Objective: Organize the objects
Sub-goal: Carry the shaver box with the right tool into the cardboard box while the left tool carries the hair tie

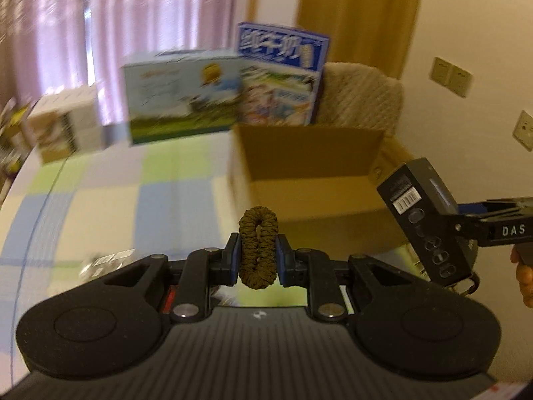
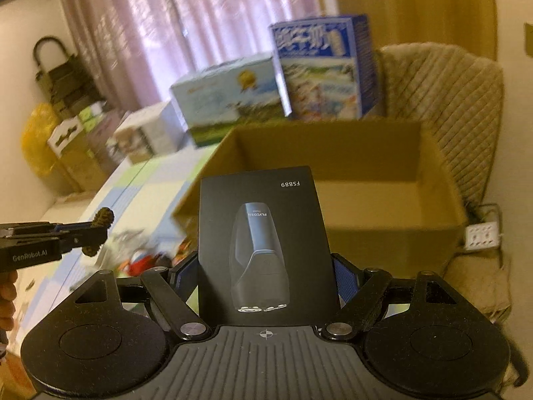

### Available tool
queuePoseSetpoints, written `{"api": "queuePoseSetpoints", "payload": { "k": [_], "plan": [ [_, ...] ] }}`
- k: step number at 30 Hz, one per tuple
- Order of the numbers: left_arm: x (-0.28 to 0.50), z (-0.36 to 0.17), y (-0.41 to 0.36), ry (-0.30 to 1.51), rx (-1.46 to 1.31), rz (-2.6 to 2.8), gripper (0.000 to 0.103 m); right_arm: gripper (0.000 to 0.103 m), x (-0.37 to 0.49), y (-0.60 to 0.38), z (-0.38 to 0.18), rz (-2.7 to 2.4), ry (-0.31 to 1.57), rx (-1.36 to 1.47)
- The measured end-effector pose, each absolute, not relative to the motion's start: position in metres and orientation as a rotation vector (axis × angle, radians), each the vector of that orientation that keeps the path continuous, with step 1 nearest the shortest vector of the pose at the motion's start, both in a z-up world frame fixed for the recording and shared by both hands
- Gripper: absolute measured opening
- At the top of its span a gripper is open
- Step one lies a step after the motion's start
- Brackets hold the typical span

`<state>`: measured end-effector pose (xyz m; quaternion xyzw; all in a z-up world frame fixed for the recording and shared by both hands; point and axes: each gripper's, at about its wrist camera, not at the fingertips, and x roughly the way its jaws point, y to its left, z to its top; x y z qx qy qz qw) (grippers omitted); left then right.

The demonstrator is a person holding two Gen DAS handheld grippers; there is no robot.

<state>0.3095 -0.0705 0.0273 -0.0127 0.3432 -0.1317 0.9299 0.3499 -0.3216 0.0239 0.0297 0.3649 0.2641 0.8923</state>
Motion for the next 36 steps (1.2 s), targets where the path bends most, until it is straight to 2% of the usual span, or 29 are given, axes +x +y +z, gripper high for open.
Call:
{"api": "queuePoseSetpoints", "payload": {
  "k": [8, 18, 26, 36],
  "plan": [
    [0.359, 0.038, -0.127, 0.656, 0.035, -0.324, 0.018, 0.077, 0.388, -0.348, 0.042, 0.514, 0.676, 0.086],
    [0.418, 0.028, -0.150, 0.672, 0.080, -0.286, 0.018, 0.077, 0.446, -0.353, 0.041, 0.431, 0.640, 0.094],
    [0.450, 0.001, -0.158, 0.745, 0.112, -0.253, 0.018, 0.077, 0.486, -0.337, 0.002, 0.287, 0.724, -0.020],
    [0.469, -0.039, -0.165, 0.847, 0.146, -0.255, 0.018, 0.078, 0.494, -0.321, -0.049, 0.220, 0.822, -0.205]
  ]
}}
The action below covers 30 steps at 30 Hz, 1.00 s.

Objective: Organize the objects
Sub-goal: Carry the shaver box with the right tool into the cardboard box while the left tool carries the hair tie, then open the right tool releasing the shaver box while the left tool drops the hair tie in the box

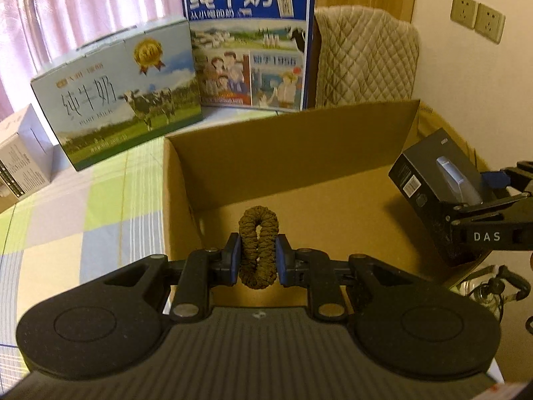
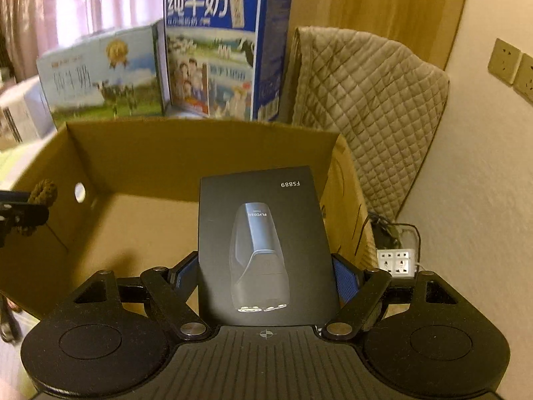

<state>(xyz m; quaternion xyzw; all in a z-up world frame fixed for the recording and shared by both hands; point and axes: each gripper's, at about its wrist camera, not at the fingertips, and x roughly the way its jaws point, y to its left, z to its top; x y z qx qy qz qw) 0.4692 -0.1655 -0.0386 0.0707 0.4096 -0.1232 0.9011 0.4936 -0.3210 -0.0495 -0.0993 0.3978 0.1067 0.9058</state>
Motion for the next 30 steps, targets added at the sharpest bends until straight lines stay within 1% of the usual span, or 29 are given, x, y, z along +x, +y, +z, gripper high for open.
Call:
{"api": "queuePoseSetpoints", "payload": {
  "k": [10, 13, 17, 22, 23, 24, 25, 27, 30],
  "plan": [
    [0.476, -0.054, -0.174, 0.880, 0.172, -0.257, 0.019, 0.078, 0.501, -0.318, -0.064, 0.187, 0.853, -0.264],
    [0.478, -0.057, -0.175, 0.884, 0.177, -0.253, 0.020, 0.083, 0.501, -0.319, -0.062, 0.201, 0.854, -0.239],
    [0.479, -0.060, -0.175, 0.893, 0.177, -0.243, 0.022, 0.084, 0.501, -0.322, -0.059, 0.219, 0.853, -0.217],
    [0.480, -0.061, -0.177, 0.897, 0.182, -0.232, 0.028, 0.085, 0.499, -0.325, -0.056, 0.237, 0.847, -0.193],
    [0.479, -0.061, -0.177, 0.894, 0.183, -0.229, 0.034, 0.085, 0.497, -0.326, -0.056, 0.242, 0.845, -0.187],
    [0.478, -0.060, -0.178, 0.893, 0.183, -0.230, 0.043, 0.085, 0.496, -0.326, -0.055, 0.250, 0.841, -0.178],
    [0.477, -0.059, -0.178, 0.887, 0.183, -0.235, 0.047, 0.086, 0.495, -0.327, -0.054, 0.261, 0.836, -0.168],
    [0.475, -0.056, -0.181, 0.873, 0.192, -0.232, 0.064, 0.087, 0.492, -0.329, -0.052, 0.276, 0.830, -0.153],
    [0.471, -0.052, -0.183, 0.857, 0.197, -0.229, 0.068, 0.088, 0.488, -0.331, -0.049, 0.285, 0.813, -0.138]
  ]
}}
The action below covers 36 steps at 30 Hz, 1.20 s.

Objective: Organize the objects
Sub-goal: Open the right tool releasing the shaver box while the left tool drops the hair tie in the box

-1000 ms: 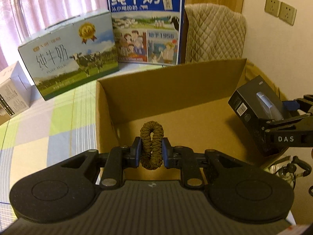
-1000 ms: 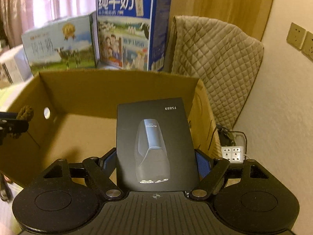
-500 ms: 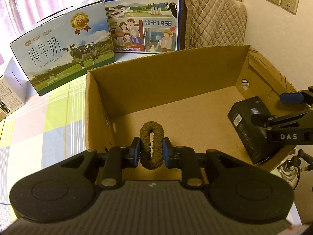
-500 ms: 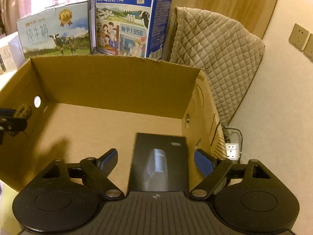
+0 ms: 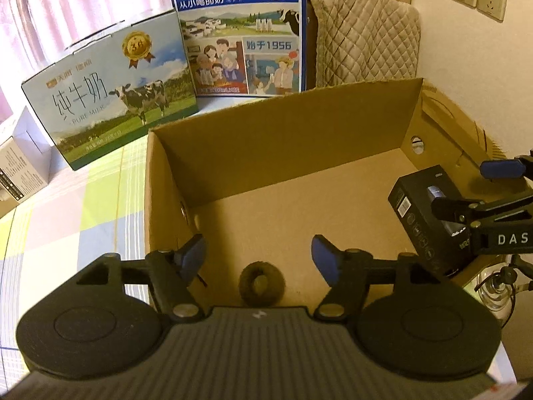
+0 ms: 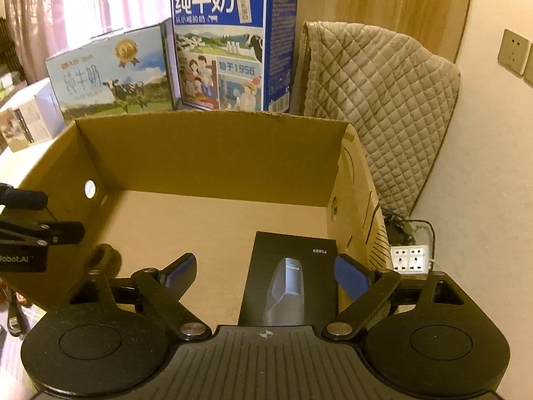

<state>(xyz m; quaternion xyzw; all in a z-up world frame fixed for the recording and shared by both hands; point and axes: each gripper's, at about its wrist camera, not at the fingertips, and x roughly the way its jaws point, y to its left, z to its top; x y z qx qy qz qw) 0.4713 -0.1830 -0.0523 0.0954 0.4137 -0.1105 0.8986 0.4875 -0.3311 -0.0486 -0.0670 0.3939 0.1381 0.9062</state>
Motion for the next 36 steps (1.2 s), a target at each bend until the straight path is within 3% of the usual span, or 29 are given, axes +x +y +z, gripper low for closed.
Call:
{"api": "queuePoseSetpoints", "payload": {
  "k": [12, 36],
  "plan": [
    [0.450, -0.033, -0.183, 0.816, 0.186, -0.187, 0.081, 0.089, 0.473, -0.340, -0.035, 0.329, 0.772, -0.088],
    [0.354, 0.025, -0.126, 0.685, 0.077, -0.216, 0.087, 0.089, 0.386, -0.306, 0.024, 0.361, 0.625, -0.009]
  ]
}}
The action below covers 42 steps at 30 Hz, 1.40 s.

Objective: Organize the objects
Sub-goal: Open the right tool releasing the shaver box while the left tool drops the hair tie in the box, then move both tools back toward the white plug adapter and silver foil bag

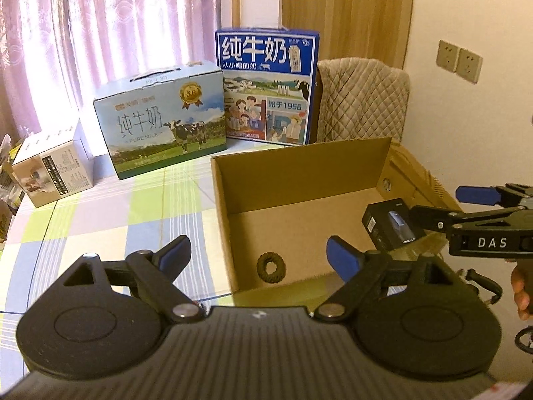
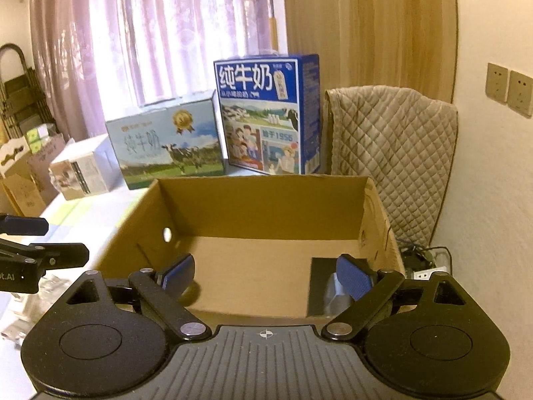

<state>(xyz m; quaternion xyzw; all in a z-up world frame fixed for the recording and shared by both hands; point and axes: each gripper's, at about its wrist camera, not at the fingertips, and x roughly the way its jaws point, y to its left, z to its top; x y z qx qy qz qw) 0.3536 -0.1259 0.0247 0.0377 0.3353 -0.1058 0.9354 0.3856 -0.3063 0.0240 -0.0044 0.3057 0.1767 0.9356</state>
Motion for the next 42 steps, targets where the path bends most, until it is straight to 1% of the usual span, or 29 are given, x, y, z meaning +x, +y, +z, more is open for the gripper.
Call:
{"api": "queuePoseSetpoints", "payload": {
  "k": [9, 18, 30, 42],
  "plan": [
    [0.316, 0.030, -0.073, 0.689, 0.049, -0.262, 0.088, 0.089, 0.331, -0.282, 0.032, 0.384, 0.621, 0.072],
    [0.284, 0.017, -0.017, 0.740, 0.032, -0.252, 0.088, 0.089, 0.296, -0.245, 0.016, 0.445, 0.676, 0.094],
    [0.260, 0.003, 0.055, 0.797, -0.002, -0.168, 0.088, 0.089, 0.276, -0.184, -0.008, 0.504, 0.733, 0.057],
    [0.254, -0.025, 0.111, 0.856, -0.035, -0.066, 0.088, 0.089, 0.275, -0.142, -0.036, 0.522, 0.795, 0.025]
  ]
}}
